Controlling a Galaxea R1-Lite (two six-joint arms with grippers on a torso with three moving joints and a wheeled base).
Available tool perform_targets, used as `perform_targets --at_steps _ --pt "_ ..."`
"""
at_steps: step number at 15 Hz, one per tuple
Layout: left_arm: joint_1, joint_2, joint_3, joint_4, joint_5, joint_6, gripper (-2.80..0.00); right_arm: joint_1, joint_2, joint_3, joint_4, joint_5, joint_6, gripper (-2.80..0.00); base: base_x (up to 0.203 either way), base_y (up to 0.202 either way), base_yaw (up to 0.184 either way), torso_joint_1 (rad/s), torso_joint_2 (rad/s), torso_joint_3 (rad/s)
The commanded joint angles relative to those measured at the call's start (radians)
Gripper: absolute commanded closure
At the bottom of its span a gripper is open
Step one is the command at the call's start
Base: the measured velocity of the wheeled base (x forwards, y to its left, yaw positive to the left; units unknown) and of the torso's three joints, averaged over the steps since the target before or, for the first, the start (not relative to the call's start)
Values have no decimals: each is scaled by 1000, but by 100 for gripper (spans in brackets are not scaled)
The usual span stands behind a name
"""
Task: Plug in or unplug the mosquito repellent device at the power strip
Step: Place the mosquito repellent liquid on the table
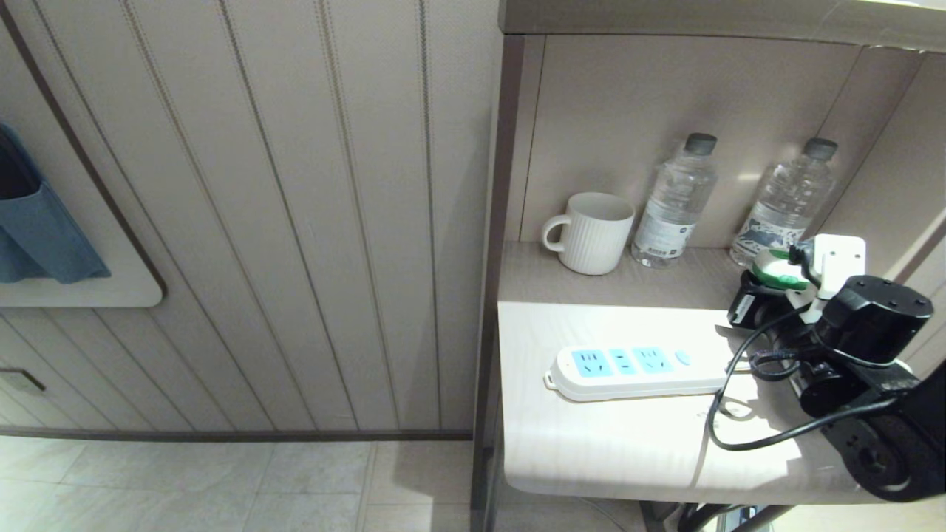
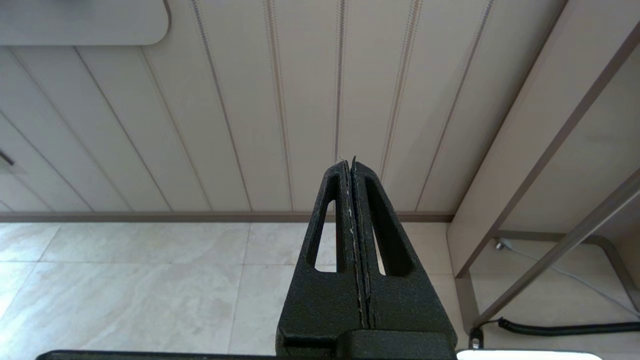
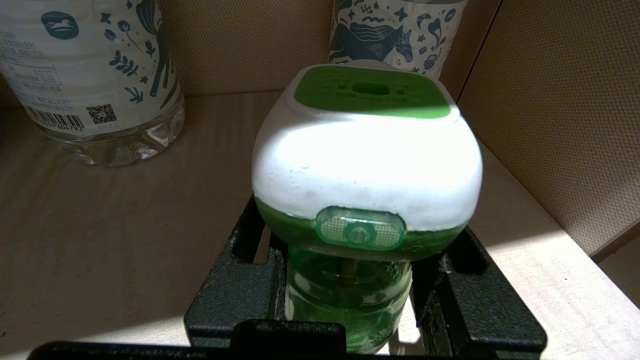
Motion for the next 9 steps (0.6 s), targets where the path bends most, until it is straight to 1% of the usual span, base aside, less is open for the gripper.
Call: perform_targets --at_steps 1,9 --pt "0 1 0 1 2 0 0 3 3 0 -47 -2 0 0 0 0 0 0 0 0" --pt "0 1 0 1 0 0 0 4 15 2 -47 -2 0 0 0 0 0 0 0 0"
